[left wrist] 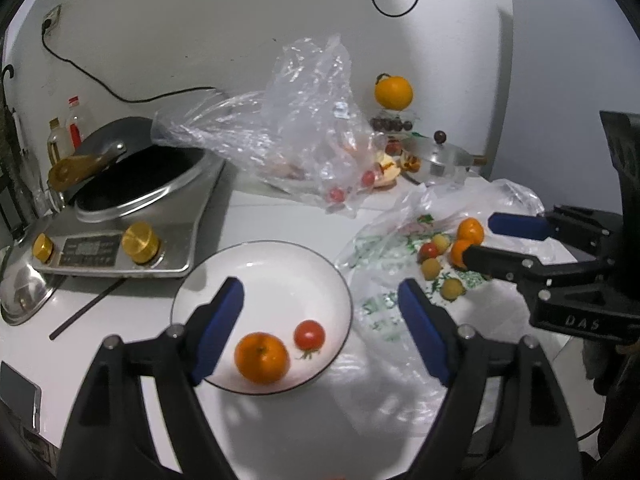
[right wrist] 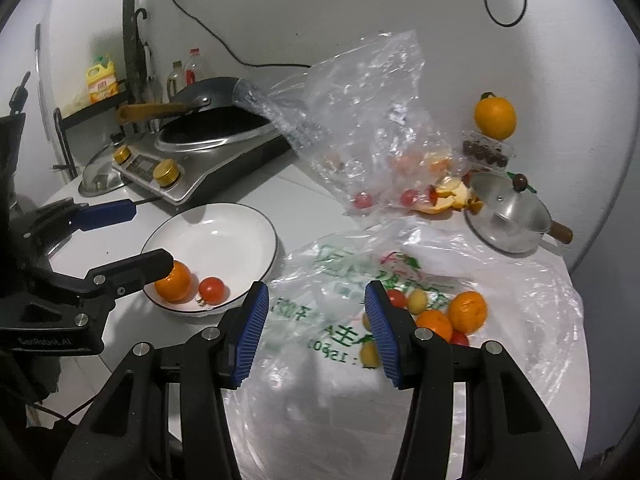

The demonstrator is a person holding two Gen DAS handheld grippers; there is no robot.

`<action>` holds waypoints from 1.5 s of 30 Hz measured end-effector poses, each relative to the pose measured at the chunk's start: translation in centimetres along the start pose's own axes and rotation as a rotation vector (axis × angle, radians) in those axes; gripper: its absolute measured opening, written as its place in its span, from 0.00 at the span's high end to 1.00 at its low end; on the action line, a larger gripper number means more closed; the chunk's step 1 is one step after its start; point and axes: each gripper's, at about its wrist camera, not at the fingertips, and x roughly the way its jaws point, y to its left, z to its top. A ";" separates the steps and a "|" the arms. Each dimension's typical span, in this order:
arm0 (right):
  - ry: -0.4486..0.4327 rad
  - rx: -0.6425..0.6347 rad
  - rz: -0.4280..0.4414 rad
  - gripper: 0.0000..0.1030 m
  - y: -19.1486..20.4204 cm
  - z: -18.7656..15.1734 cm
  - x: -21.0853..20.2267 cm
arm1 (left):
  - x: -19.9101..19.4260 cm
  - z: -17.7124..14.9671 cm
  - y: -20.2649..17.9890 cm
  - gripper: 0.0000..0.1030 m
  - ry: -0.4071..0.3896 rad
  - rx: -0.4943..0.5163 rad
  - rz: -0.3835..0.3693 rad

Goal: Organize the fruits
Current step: 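Move both grippers back over the fruit on the plastic bag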

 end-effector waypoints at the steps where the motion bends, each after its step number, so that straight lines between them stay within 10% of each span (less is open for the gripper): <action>1: -0.003 0.004 -0.003 0.48 -0.3 -0.1 -0.2 | 0.1 0.0 -0.3 0.22 0.001 0.003 -0.002; 45: 0.024 0.165 -0.002 0.49 -13.1 -6.6 1.1 | 12.7 -1.2 -13.6 0.23 0.223 0.221 -0.083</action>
